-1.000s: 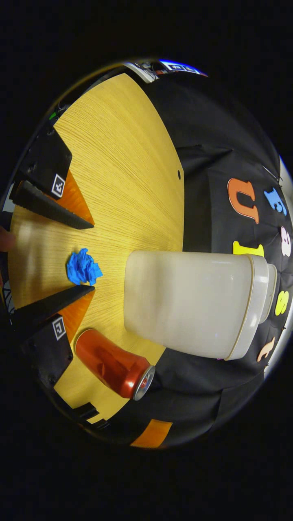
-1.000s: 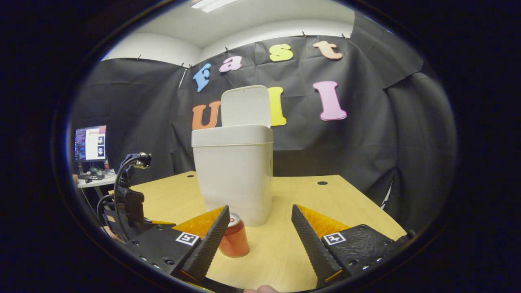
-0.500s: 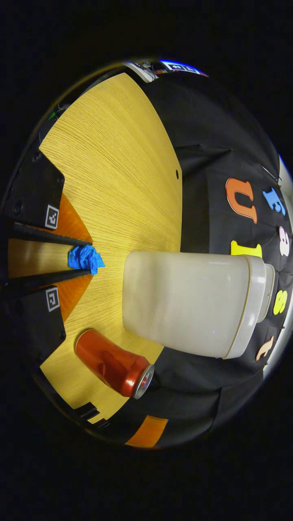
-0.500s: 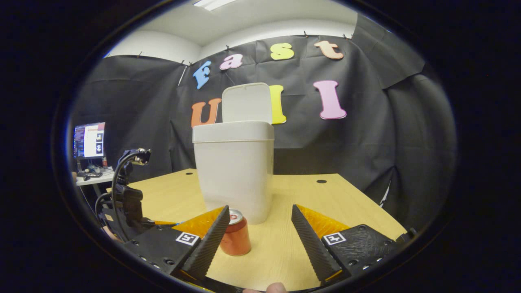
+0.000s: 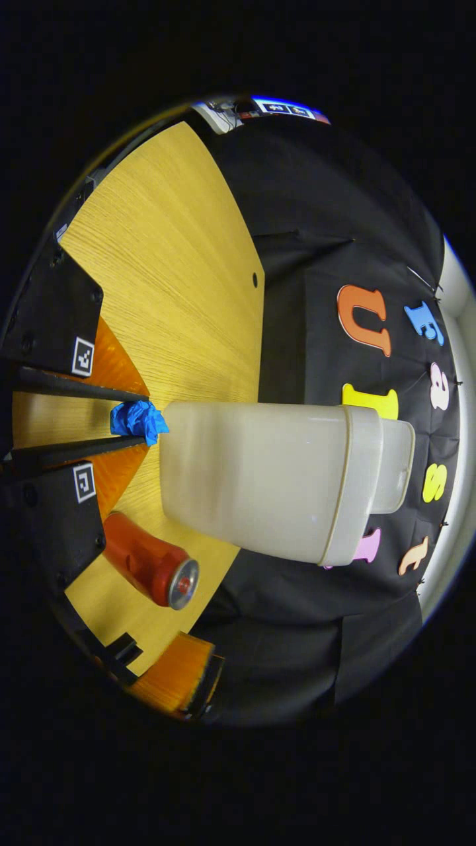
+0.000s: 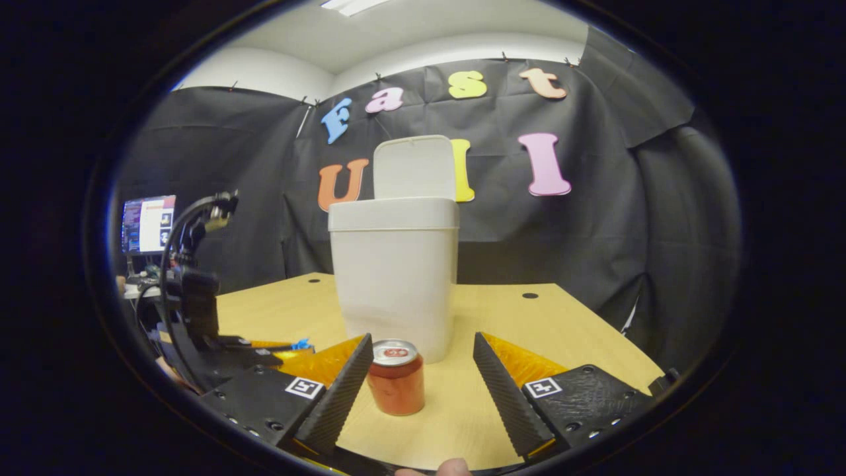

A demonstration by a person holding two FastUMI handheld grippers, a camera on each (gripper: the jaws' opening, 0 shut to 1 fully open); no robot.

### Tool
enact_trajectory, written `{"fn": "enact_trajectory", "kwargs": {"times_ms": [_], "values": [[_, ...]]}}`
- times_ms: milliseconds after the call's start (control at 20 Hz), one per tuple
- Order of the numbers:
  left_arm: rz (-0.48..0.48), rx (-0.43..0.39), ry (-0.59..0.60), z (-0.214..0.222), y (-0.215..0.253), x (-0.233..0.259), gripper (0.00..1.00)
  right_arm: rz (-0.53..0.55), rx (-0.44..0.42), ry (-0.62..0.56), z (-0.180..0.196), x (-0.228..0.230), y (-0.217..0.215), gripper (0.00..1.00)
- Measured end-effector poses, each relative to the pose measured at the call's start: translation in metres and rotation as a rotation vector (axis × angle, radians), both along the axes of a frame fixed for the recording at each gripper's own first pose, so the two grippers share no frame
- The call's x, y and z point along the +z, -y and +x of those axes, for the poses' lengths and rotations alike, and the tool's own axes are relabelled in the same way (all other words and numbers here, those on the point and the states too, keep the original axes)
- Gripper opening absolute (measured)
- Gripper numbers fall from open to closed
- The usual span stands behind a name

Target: Press the lid of the desktop garbage bin to open it, pick up the crumpled paper on the desktop and throw it into the bin, then pick up the pop can on the desktop and drop it into the bin, and finally close the garbage bin lid.

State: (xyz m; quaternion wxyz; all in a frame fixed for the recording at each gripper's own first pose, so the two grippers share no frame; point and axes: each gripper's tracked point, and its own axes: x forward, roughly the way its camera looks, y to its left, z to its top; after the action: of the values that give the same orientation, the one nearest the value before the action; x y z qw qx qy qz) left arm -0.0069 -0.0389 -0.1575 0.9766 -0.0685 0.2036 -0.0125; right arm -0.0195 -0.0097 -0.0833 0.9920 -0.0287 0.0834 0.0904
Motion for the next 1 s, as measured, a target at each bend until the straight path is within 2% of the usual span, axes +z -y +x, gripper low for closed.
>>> {"fn": "enact_trajectory", "kwargs": {"times_ms": [200, 450, 1000], "values": [[0.042, 0.031, 0.151, 0.015, -0.016, 0.061, 0.33, -0.003, -0.001, -0.036, 0.000, -0.017, -0.009, 0.95], [0.057, 0.043, 0.271, 0.016, -0.019, 0.105, 0.33, -0.015, -0.017, -0.094, 0.007, -0.046, -0.018, 0.95], [0.043, 0.006, 0.271, 0.011, -0.017, 0.101, 0.33, -0.003, -0.072, -0.261, 0.032, -0.108, -0.024, 0.95]]}}
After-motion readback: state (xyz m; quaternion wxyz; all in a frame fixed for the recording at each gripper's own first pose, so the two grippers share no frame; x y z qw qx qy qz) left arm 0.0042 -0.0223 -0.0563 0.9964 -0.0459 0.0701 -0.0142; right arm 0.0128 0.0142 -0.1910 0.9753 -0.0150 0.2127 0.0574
